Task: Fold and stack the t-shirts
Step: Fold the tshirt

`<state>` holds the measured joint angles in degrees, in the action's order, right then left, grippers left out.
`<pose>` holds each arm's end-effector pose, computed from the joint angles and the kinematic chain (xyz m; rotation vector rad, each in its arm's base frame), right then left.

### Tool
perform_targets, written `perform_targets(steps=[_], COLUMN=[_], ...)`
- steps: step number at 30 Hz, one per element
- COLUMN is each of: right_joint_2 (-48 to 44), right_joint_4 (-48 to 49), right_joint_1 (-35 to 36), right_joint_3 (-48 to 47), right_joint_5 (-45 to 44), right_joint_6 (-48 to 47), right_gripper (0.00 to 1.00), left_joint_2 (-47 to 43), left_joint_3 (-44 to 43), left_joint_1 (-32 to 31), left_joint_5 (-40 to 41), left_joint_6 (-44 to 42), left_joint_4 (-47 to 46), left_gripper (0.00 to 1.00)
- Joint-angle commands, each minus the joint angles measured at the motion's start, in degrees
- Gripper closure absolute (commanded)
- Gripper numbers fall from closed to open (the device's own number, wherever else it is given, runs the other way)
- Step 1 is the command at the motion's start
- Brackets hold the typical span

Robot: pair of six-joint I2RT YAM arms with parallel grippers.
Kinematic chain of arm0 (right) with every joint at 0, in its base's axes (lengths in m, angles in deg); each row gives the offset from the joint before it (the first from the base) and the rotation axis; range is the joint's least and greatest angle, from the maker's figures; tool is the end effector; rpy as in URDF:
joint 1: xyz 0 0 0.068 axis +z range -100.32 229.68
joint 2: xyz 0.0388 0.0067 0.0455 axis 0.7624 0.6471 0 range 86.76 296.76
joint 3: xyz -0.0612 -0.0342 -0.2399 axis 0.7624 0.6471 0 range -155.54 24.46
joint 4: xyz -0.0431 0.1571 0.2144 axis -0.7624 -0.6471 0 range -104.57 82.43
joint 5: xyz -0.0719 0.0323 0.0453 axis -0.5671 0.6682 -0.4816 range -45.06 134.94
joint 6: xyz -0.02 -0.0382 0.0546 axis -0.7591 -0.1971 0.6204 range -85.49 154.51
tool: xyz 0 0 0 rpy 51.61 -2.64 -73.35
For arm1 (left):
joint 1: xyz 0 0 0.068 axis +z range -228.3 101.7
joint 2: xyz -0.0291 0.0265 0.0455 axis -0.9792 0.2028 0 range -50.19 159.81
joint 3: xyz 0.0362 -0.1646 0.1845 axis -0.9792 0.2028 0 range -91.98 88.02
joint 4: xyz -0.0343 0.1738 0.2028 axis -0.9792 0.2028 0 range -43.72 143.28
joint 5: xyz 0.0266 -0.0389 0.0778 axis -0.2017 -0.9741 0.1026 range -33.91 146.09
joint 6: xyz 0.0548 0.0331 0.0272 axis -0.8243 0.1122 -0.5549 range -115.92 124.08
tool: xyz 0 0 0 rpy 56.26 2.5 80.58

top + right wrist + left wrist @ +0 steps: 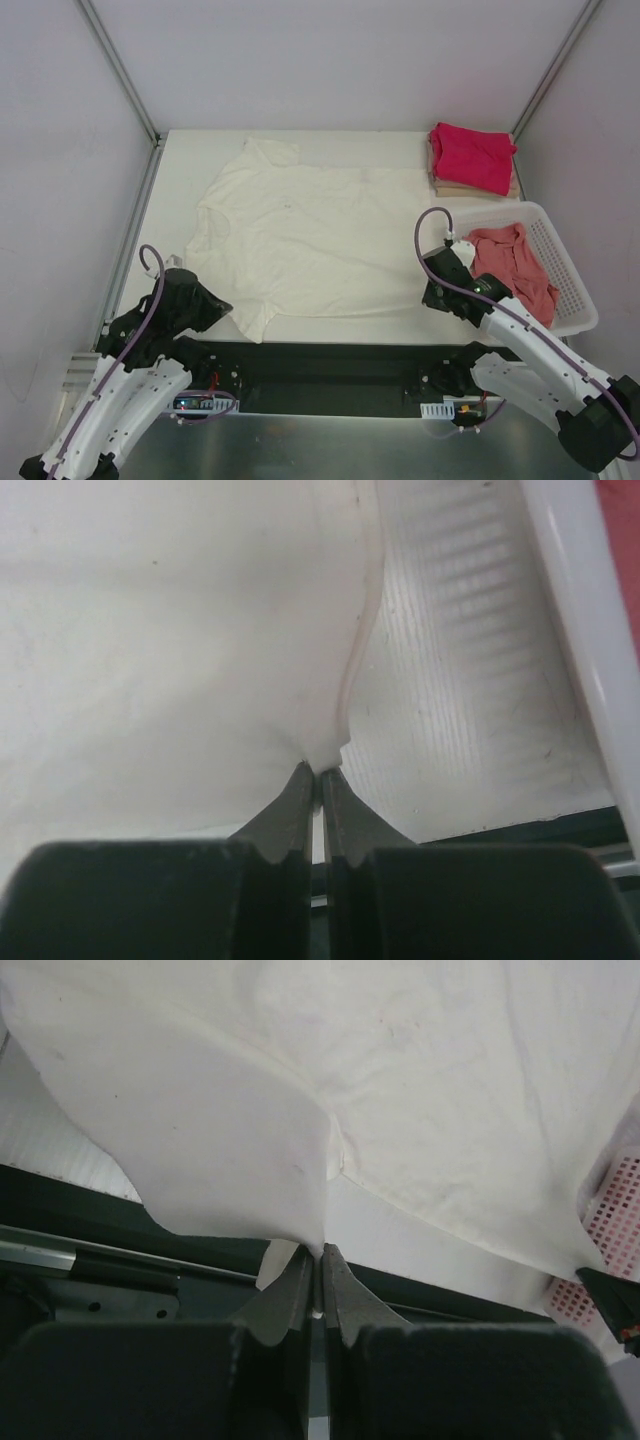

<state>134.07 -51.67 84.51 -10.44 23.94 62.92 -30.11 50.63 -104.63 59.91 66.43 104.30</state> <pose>0.1654 0.0904 0.1886 -0.0010 2.4633 -0.0002 0.1067 -0.0487 0.2436 -0.7731 2.2602 -0.7089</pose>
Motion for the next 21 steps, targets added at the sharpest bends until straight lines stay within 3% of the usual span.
perform_targets(steps=[1,6,12,21], right_joint_2=[4.27,10.34,20.87,32.39], right_joint_4=[-0.73,1.55,6.30,7.97], right_joint_1=[0.24,-1.60,-7.23,-12.23], right_joint_3=[-6.75,-12.82,-19.50,-28.12], right_joint_5=[-9.56,-12.40,-6.61,-3.27], right_joint_6=[-3.44,-6.86,-11.69,-15.48], right_gripper=[0.99,0.99,0.99,0.99], left_joint_2=[7.16,19.44,34.22,56.81], left_joint_3=[-3.65,-9.45,-18.32,-33.00], left_joint_1=[-0.57,-0.57,-0.13,5.67], left_joint_5=[7.32,12.17,20.78,16.85], left_joint_6=[-3.37,-7.59,-12.07,-23.31], left_joint_4=[-7.56,-13.80,-17.41,-23.56], left_gripper=[1.00,1.00,0.98,1.00])
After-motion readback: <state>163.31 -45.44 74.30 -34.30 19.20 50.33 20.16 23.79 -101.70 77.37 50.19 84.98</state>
